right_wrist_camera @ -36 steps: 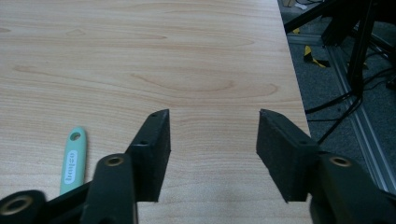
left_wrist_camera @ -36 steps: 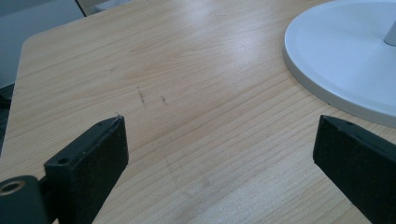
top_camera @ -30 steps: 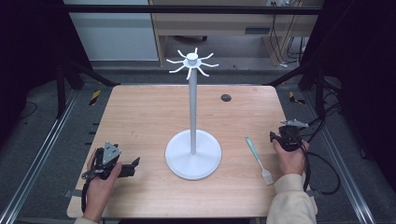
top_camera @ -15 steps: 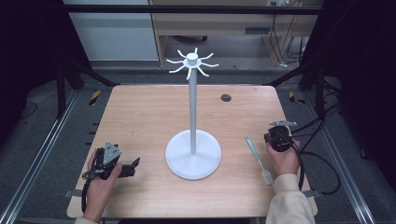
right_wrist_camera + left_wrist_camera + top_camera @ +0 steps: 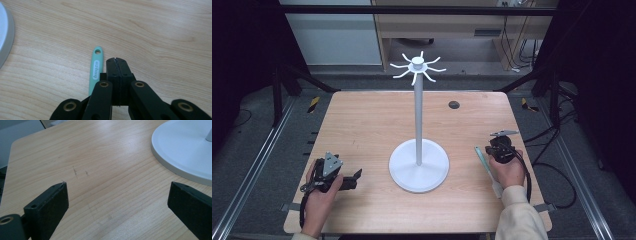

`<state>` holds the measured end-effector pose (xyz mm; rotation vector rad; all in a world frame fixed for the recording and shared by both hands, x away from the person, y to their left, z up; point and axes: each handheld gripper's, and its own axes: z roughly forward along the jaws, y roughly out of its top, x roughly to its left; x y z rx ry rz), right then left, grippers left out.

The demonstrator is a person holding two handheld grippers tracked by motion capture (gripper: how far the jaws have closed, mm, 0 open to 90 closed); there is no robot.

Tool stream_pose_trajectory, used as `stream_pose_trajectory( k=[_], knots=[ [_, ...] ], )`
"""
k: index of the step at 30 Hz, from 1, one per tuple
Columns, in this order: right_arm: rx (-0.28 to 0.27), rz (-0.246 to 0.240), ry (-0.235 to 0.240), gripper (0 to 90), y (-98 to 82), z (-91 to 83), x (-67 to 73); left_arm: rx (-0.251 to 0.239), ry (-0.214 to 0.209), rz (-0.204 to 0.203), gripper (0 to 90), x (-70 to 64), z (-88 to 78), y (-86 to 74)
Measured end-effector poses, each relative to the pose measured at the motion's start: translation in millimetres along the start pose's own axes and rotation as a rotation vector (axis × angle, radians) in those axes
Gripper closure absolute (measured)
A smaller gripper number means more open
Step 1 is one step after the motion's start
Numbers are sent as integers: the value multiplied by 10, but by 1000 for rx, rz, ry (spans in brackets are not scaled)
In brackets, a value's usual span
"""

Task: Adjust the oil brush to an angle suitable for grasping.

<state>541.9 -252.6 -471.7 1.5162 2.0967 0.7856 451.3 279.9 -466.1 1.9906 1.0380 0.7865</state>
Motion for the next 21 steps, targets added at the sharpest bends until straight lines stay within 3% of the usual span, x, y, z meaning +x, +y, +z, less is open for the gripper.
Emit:
stream_pose_trajectory(
  k=[8,21],
  knots=[
    [38,-15,0,900,20,133,75,-1,-2,1,29,-6,3,1],
    [56,-16,1,900,19,195,85,1,-5,4,29,-5,3,1]
  ],
)
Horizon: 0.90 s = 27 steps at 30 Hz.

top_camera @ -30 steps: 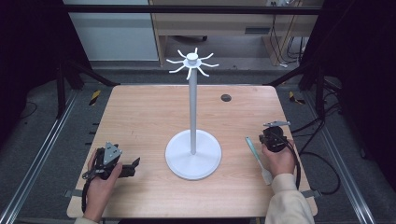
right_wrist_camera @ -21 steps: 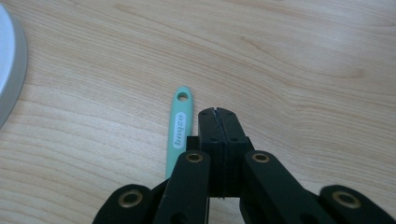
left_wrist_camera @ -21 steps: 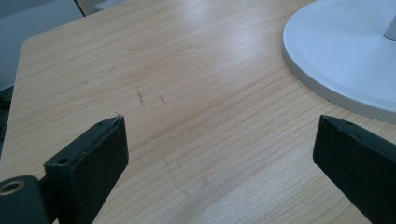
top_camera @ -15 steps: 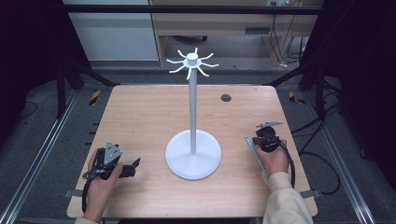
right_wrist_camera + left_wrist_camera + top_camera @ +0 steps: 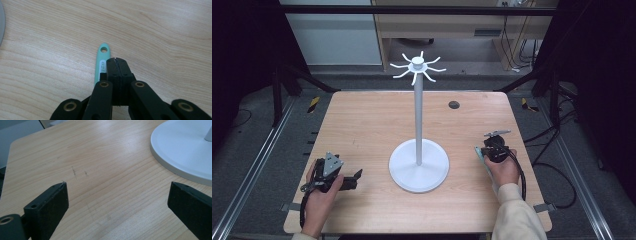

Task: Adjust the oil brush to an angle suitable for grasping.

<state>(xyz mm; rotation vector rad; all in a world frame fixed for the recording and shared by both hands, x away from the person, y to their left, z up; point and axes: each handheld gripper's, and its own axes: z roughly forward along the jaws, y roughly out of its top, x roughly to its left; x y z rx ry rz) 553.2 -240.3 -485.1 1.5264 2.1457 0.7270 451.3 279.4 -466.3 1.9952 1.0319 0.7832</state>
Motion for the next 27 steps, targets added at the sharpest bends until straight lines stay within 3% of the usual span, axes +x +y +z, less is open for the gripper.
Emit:
stream_pose_trajectory(
  k=[6,11,27],
  knots=[
    [4,-9,22,900,0,2,19,-1,-2,-2,30,-7,5,1],
    [4,-45,85,900,10,4,98,-4,-1,-4,30,-6,3,1],
    [40,-164,197,900,11,-46,337,0,-6,1,30,-9,5,1]
  ],
)
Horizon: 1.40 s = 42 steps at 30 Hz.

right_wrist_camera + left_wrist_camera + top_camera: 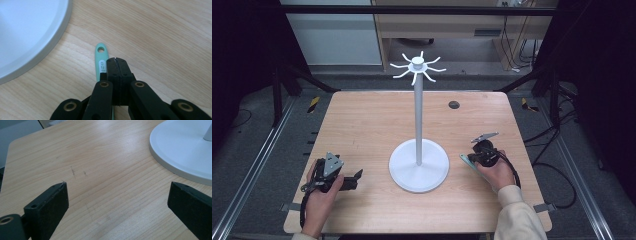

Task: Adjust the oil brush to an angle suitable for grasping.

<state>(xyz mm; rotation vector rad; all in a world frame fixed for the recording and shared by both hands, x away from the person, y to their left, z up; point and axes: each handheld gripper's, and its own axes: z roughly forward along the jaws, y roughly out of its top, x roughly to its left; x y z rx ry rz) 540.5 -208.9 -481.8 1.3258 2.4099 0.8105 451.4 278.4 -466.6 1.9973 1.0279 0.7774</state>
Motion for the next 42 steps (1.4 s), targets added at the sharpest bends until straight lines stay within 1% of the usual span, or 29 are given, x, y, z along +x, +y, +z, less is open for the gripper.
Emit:
stream_pose_trajectory(
  k=[1,4,5,6,7,9,11,12,14,16,20,22,23,26,28,29,31,36,37,39,41,42],
  knots=[
    [2,-12,6,900,-1,0,7,-1,1,0,30,-2,1,0],
    [8,-23,26,900,0,-3,48,-2,0,-2,30,-6,3,0],
    [9,-35,30,900,-3,-2,53,-2,0,-2,30,-7,3,0],
    [9,-35,30,900,-3,-2,53,-2,0,-2,30,-7,3,0],
    [16,-35,40,900,0,-6,88,-2,0,-2,30,-7,4,0],
    [23,-50,53,900,-3,-12,109,-2,0,-2,30,-7,3,0],
    [25,-55,59,900,-2,-10,131,-2,-1,-2,30,-6,3,0],
    [24,-50,61,900,-1,-9,145,-2,0,-2,30,-6,4,0],
    [31,-59,67,900,-1,-14,152,-2,-1,-2,30,-8,4,0],
    [30,-58,69,900,0,-22,152,-2,-1,-2,30,-7,3,0],
    [17,-55,55,900,3,-85,157,3,1,1,30,5,-3,-3],
    [21,-57,50,900,2,-97,162,2,2,0,30,6,-4,-4],
    [39,-82,39,900,-15,-122,183,2,2,0,30,7,-6,-4],
    [55,-108,26,900,-39,-157,219,2,3,0,30,7,-6,-5],
    [53,-104,28,900,-46,-179,235,3,3,0,30,7,-6,-5],
    [49,-114,25,900,-51,-230,255,3,4,1,30,6,-6,-5],
    [50,-120,28,900,-57,-262,262,4,5,1,30,6,-6,-6],
    [68,-151,27,900,-93,-320,296,4,7,0,30,9,-6,-8],
    [70,-148,26,900,-101,-336,306,4,8,-1,30,9,-6,-8],
    [76,-150,25,896,-115,-357,306,4,7,-1,30,9,-7,-8],
    [87,-170,20,891,-137,-375,290,4,7,0,30,8,-7,-8],
    [92,-167,17,890,-146,-380,290,4,7,0,30,8,-7,-7]
  ],
)
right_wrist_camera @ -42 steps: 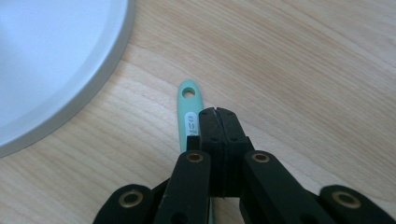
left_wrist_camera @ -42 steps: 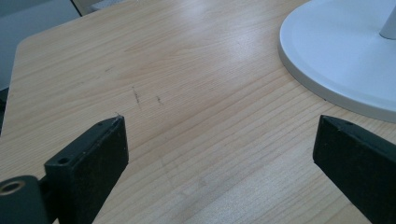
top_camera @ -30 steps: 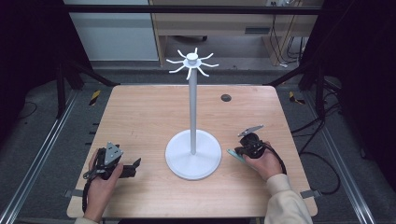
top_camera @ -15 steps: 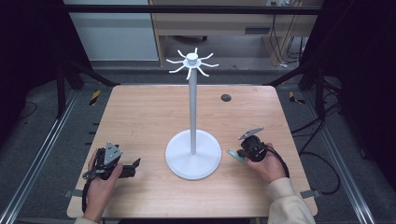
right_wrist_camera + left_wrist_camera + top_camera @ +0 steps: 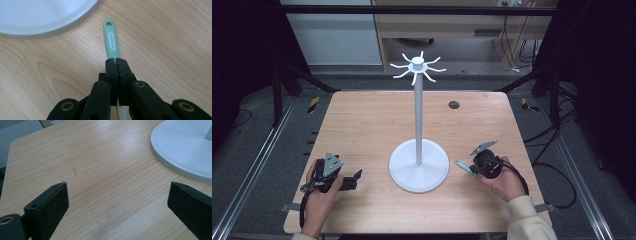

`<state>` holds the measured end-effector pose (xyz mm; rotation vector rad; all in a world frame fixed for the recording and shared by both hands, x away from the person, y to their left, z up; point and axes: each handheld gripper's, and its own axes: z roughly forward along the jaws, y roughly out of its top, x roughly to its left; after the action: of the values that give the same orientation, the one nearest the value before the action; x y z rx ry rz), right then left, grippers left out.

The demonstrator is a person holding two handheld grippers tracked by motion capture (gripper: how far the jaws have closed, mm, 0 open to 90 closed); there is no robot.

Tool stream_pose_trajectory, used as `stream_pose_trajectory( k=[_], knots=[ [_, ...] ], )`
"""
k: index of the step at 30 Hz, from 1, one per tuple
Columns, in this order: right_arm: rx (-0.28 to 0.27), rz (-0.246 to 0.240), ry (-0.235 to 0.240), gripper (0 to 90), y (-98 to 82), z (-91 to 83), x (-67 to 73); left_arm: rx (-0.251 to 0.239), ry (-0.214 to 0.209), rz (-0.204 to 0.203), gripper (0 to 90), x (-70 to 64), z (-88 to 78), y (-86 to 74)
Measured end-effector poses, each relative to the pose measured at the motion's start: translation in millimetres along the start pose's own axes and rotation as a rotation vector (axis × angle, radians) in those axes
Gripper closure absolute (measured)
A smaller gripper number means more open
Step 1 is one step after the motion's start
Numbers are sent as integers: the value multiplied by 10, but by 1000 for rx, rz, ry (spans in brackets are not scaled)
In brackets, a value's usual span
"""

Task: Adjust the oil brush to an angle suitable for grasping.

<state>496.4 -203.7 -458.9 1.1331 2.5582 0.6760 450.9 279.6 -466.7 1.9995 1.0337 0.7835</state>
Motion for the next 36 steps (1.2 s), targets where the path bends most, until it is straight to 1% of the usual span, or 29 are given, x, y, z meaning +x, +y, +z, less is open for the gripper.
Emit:
stream_pose_trajectory(
  k=[3,4,6,7,11,15,16,17,19,20,29,36],
  knots=[
    [20,-6,-6,885,-33,-26,-11,0,0,1,30,-1,1,0],
    [20,-2,-5,883,-40,-34,-13,0,0,1,31,0,0,0],
    [26,-9,-2,879,-54,-49,-20,0,1,0,30,1,0,0],
    [37,-11,-6,877,-56,-57,-17,0,2,0,30,1,-1,0],
    [57,-38,-7,869,-63,-72,-26,0,3,-1,30,2,-1,-1],
    [81,-41,-7,849,-62,-84,-35,0,3,-1,30,2,-1,-2],
    [85,-50,-8,844,-63,-84,-45,0,3,-1,30,2,-1,-1],
    [92,-42,-7,836,-60,-88,-45,0,3,0,30,2,-2,-1],
    [104,-45,-5,822,-56,-92,-55,1,2,0,30,1,-1,-1],
    [106,-57,-2,817,-57,-91,-70,1,2,0,30,1,-1,-1],
    [172,-65,8,765,-61,-58,-119,1,1,0,30,-1,-1,-1],
    [209,-90,17,742,-47,-30,-133,1,1,0,30,0,0,-1]
  ],
)
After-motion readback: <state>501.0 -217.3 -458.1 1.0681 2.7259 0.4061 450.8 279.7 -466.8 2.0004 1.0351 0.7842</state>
